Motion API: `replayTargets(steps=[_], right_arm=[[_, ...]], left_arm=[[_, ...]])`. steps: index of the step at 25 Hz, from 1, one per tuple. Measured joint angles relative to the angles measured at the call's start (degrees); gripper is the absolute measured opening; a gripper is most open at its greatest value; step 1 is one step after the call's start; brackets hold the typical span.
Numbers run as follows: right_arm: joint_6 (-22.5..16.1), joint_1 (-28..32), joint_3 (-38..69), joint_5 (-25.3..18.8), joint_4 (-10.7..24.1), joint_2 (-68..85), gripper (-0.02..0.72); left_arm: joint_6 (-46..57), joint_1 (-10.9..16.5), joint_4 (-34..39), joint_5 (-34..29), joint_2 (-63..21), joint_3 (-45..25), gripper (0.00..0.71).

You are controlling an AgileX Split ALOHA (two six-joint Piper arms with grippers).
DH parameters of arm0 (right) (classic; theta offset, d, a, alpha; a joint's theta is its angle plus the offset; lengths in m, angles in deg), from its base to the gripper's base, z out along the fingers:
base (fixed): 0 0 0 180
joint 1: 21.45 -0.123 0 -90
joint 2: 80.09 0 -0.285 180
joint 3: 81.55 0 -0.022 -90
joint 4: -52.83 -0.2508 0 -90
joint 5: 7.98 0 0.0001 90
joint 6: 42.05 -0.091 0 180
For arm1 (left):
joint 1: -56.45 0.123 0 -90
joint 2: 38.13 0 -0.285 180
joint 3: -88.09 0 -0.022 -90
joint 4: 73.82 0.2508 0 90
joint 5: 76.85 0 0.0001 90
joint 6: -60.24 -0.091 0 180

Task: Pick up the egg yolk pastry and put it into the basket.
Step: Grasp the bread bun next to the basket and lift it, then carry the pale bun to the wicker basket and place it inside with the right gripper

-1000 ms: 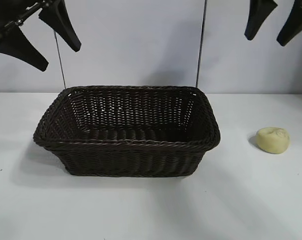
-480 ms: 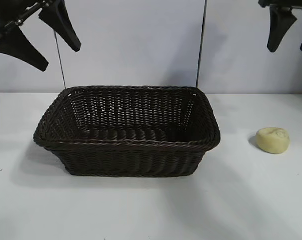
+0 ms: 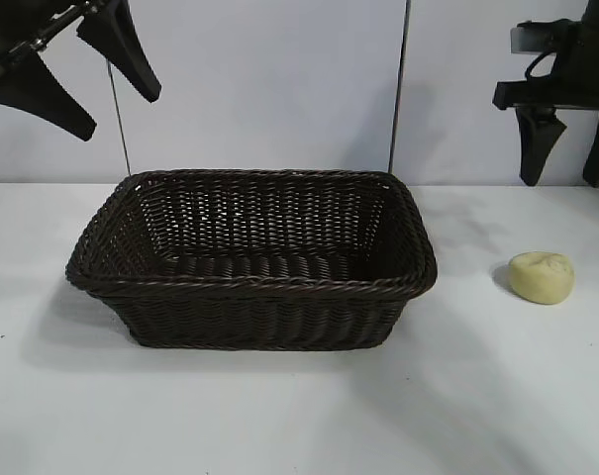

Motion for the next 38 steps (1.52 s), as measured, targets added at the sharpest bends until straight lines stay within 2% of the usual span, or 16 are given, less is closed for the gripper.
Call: replayTargets(steps=[7,16,18,22,24,27,34,38], right_arm=[[-0.41,0.0,0.29,3.96,1.07,-3.14,0.474],[-1.29,0.0,0.29,5.74,2.15,-7.16,0.461],[-1.29,0.0,0.29,6.08,2.15,-7.31,0.395],[-1.29,0.0,0.29,6.68,2.15,-7.35,0.153],[-1.29,0.0,0.29,6.69,2.15,-7.35,0.079],[-1.29,0.0,0.29,6.28,2.15,-7.29,0.047],[-1.29,0.0,0.29,4.87,2.08,-2.33,0.041],[-1.29,0.0,-1.8,2.38,0.42,1.94,0.036]], left_arm=[[0.0,0.0,0.0,0.0,0.0,0.0,0.489],[-0.05,0.0,0.05,0.0,0.0,0.0,0.489],[-0.05,0.0,0.05,0.0,0.0,0.0,0.489],[-0.05,0.0,0.05,0.0,0.0,0.0,0.489],[-0.05,0.0,0.05,0.0,0.0,0.0,0.489],[-0.05,0.0,0.05,0.0,0.0,0.0,0.489],[-0.05,0.0,0.05,0.0,0.0,0.0,0.489],[-0.05,0.0,0.05,0.0,0.0,0.0,0.489]])
